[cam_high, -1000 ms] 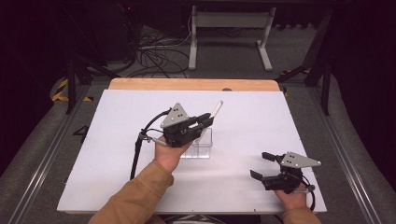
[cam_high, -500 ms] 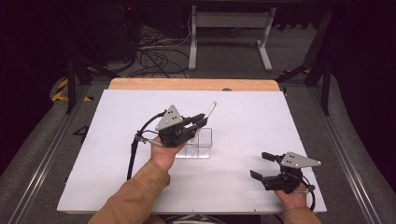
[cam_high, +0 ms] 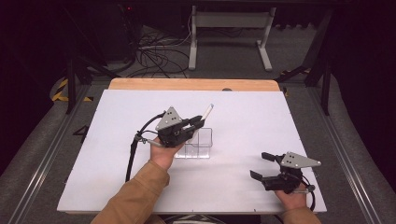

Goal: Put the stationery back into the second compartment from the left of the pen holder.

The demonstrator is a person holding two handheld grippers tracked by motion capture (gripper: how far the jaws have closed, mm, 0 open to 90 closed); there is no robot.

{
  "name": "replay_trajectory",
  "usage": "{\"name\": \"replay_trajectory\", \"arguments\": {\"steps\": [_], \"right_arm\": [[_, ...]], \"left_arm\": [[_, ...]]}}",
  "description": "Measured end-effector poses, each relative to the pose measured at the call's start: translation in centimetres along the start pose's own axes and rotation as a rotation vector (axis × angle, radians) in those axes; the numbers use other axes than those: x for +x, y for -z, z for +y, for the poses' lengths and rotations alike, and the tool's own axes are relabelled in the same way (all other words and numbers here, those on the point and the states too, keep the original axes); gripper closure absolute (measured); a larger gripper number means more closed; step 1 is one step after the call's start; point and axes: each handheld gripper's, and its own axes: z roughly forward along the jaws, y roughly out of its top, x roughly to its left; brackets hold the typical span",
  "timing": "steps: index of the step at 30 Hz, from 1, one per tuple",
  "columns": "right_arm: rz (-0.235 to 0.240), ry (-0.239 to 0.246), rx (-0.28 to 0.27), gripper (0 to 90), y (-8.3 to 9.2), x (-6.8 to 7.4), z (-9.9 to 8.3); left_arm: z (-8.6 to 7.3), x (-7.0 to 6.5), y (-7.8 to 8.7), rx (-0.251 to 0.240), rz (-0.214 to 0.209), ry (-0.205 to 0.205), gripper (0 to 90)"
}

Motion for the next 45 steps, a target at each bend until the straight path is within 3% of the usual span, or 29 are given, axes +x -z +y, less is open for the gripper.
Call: {"name": "replay_trajectory", "arguments": {"steps": [11, 24, 28, 30, 34, 37, 42, 45], "right_arm": [[0.001, 0.001, -0.001, 13.8, 0.0, 0.0, 0.0], [0.005, 0.009, -0.003, 13.8, -0.2, -0.1, 0.1], [0.007, 0.006, -0.006, 13.8, -0.2, -0.1, 0.1], [0.008, 0.005, -0.008, 13.8, -0.2, -0.2, 0.1], [0.011, 0.000, -0.011, 13.8, -0.2, -0.2, 0.2], [0.010, 0.005, -0.008, 13.8, -0.2, -0.2, 0.2], [0.006, 0.006, 0.001, 13.7, -0.2, -0.1, 0.2], [0.006, 0.004, 0.002, 13.7, -0.2, 0.0, 0.1]], "left_arm": [[-0.8, 0.3, 0.2, 0.020, -0.025, 0.022, 77.8], [-1.5, 0.0, 0.7, 0.055, -0.008, 0.015, 76.9], [-1.3, 0.2, 1.3, 0.036, -0.002, 0.035, 54.6], [-1.1, 0.2, 1.8, 0.020, 0.012, 0.028, 41.7], [-0.5, 0.0, 2.9, 0.012, 0.051, -0.006, 27.2], [0.0, -0.4, 3.8, -0.001, 0.061, -0.028, 19.6], [0.5, -0.6, 5.0, -0.002, 0.053, -0.060, 14.8], [0.6, -0.6, 5.7, 0.010, 0.042, -0.053, 11.7]]}}
